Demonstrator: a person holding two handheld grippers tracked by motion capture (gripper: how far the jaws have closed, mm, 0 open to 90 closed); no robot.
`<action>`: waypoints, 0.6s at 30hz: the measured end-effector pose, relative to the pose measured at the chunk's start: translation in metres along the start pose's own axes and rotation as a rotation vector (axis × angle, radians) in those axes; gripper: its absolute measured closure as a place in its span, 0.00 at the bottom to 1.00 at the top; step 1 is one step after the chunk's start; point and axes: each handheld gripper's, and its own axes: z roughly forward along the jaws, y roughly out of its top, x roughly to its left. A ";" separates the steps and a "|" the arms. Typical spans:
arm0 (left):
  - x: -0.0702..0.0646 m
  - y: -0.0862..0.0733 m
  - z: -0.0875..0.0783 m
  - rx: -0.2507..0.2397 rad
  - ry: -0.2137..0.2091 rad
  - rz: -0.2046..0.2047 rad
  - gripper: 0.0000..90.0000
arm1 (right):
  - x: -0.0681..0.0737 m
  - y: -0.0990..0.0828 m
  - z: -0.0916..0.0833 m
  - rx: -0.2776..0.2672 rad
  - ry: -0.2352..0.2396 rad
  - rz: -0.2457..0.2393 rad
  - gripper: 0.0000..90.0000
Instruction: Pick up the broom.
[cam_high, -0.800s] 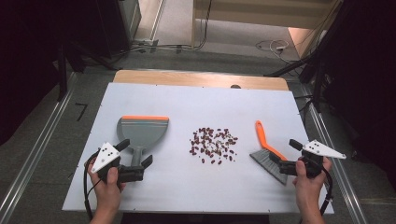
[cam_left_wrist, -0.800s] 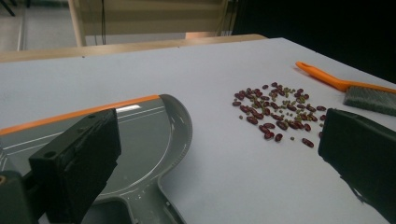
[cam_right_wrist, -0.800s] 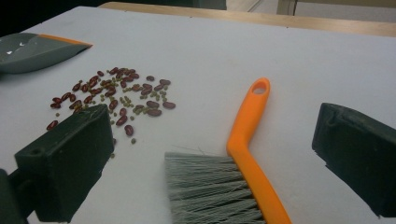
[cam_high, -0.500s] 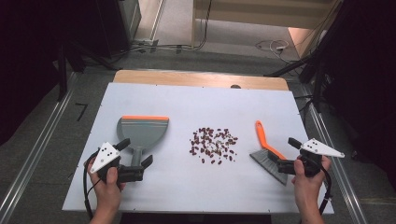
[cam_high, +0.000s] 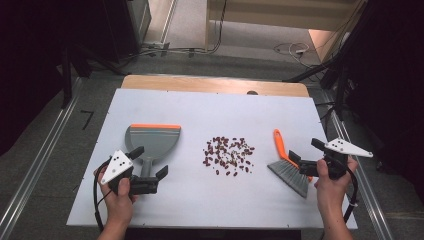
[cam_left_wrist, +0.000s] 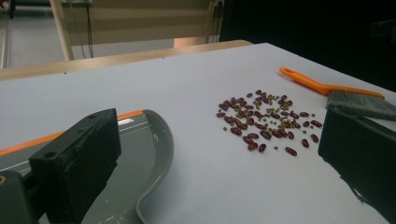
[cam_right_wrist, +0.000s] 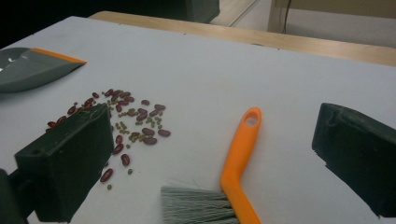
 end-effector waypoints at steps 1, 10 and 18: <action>-0.001 0.001 0.001 0.001 -0.002 0.003 0.00 | 0.000 0.002 0.001 0.008 -0.002 -0.003 0.00; -0.006 0.008 0.011 0.017 -0.014 -0.007 0.00 | -0.003 0.024 0.020 0.096 -0.001 -0.010 0.00; -0.007 0.009 0.020 0.031 -0.026 -0.009 0.00 | -0.014 0.040 0.042 0.189 -0.007 0.009 0.03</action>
